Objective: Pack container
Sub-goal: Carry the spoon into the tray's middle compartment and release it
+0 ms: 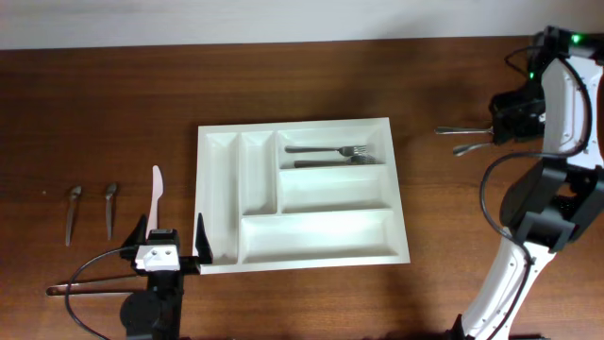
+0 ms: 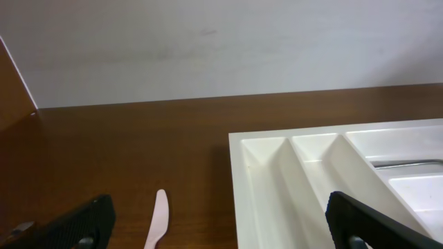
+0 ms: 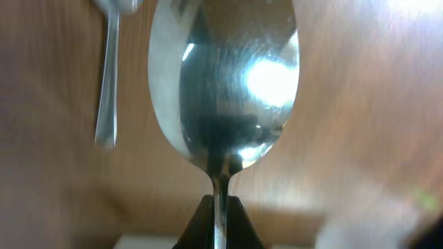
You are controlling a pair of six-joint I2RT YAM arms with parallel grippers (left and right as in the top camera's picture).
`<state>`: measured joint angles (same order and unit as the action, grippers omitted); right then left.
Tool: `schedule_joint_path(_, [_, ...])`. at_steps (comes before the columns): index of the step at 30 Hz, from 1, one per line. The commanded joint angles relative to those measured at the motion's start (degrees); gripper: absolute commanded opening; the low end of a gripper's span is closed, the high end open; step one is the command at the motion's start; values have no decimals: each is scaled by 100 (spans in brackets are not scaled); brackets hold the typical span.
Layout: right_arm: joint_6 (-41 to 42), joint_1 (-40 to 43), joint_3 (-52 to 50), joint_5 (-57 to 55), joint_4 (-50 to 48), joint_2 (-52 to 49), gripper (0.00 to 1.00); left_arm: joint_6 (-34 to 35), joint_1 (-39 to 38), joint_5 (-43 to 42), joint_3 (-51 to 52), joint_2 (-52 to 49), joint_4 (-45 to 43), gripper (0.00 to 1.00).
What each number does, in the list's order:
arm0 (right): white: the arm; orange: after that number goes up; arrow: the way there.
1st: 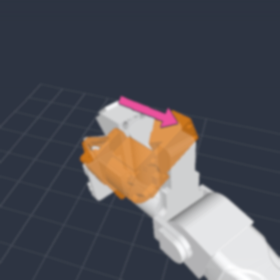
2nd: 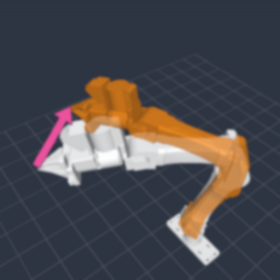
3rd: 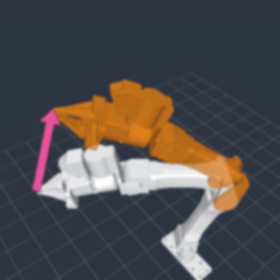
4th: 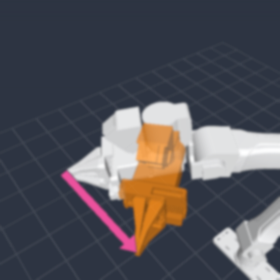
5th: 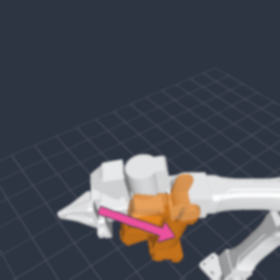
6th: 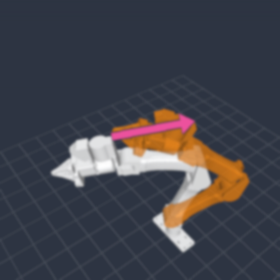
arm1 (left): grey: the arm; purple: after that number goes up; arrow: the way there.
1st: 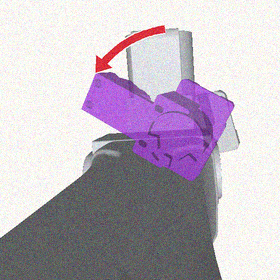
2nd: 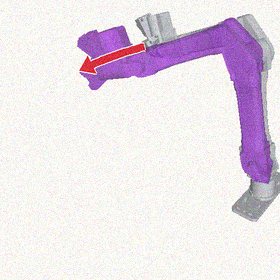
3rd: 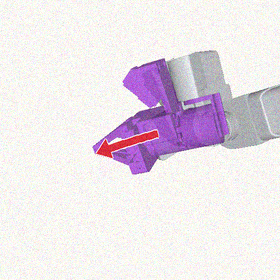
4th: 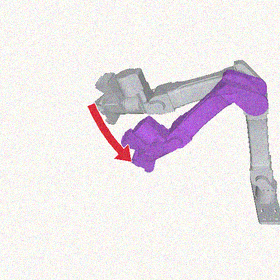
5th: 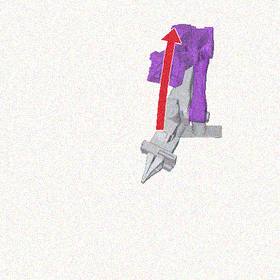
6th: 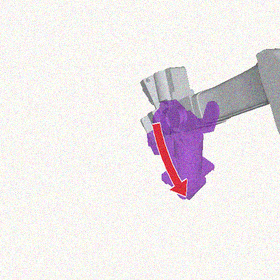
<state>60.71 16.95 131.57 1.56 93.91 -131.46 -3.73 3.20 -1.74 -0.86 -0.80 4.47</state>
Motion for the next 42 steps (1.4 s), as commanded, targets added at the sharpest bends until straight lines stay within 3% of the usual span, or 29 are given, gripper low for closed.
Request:
schedule_joint_path(1, [997,-479,179,463,345,529,4,-109,33,-46,35,46,4,99])
schedule_joint_path(4, [1102,-957,173,468,345,706,4,-109,33,-46,35,46,4,99])
schedule_joint_path(14, [2962,-2868,-26,380,343,892,4,-109,33,-46,35,46,4,99])
schedule_joint_path(18, [3598,-3416,-393,345,339,887,9,-109,33,-46,35,46,4,99])
schedule_joint_path(32, [3823,-3967,-1189,-4,-87,885,14,-109,33,-46,35,46,4,99])
schedule_joint_path(35, [3473,-3823,-1189,-354,-192,885,24,-109,33,-46,35,46,4,99])
schedule_joint_path(37, [3106,-3598,-1187,-566,-256,885,48,-109,33,-44,35,46,4,99])
schedule_joint_path(38, [2898,-3482,-1187,-623,-308,885,56,-109,33,-46,35,46,4,99])
schedule_joint_path(40, [2249,-3141,-1187,-688,-507,885,85,-109,33,-44,35,46,4,99])
schedule_joint_path(42, [1272,-2732,-1187,-634,-922,885,93,-109,33,-46,35,46,4,99])
